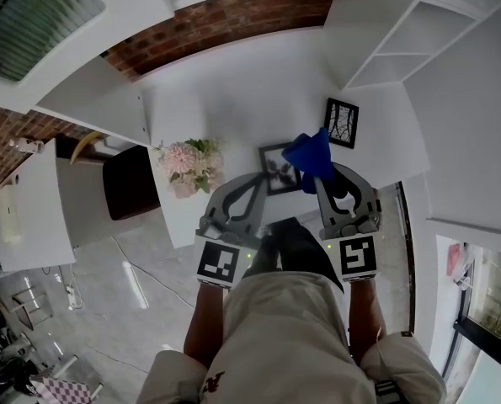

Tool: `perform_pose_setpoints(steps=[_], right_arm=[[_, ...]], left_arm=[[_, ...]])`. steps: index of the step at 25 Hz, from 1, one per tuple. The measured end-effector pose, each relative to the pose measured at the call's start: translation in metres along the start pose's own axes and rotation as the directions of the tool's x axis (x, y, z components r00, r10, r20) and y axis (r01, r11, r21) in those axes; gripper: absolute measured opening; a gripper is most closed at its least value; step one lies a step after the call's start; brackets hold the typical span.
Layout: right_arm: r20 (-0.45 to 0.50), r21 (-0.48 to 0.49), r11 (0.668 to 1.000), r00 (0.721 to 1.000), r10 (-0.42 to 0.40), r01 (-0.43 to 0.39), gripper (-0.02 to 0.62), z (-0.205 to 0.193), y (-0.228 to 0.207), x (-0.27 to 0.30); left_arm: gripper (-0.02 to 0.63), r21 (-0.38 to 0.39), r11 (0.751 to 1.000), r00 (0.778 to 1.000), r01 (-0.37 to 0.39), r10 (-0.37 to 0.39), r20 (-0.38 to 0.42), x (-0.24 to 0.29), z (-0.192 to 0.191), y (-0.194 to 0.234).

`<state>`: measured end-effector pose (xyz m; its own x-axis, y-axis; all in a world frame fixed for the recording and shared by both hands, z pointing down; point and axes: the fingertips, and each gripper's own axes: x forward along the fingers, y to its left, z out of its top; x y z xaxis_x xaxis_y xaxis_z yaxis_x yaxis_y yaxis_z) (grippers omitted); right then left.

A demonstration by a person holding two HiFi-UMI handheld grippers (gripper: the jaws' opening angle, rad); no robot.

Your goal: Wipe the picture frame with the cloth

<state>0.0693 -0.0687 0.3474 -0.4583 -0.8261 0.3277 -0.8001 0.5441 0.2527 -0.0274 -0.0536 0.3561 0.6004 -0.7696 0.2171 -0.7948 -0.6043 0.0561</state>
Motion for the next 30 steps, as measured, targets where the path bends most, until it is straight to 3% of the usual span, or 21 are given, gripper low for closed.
perform_pose_setpoints(steps=[7,30], right_arm=[[0.031,0.059,0.998,1.000,-0.001,-0.001,0.061,0.010,-0.004,-0.009],[0.062,0.069,0.998,0.998,0.007,-0.011,0.061,0.025,-0.003,-0.022]], left_arm=[[0.003,0.006,1.000,1.000,-0.006,0.006,0.020,-0.005,0.008,-0.004],[0.003,0.050,0.999,0.999,-0.005,0.003,0.040,-0.011,0.025,-0.013]])
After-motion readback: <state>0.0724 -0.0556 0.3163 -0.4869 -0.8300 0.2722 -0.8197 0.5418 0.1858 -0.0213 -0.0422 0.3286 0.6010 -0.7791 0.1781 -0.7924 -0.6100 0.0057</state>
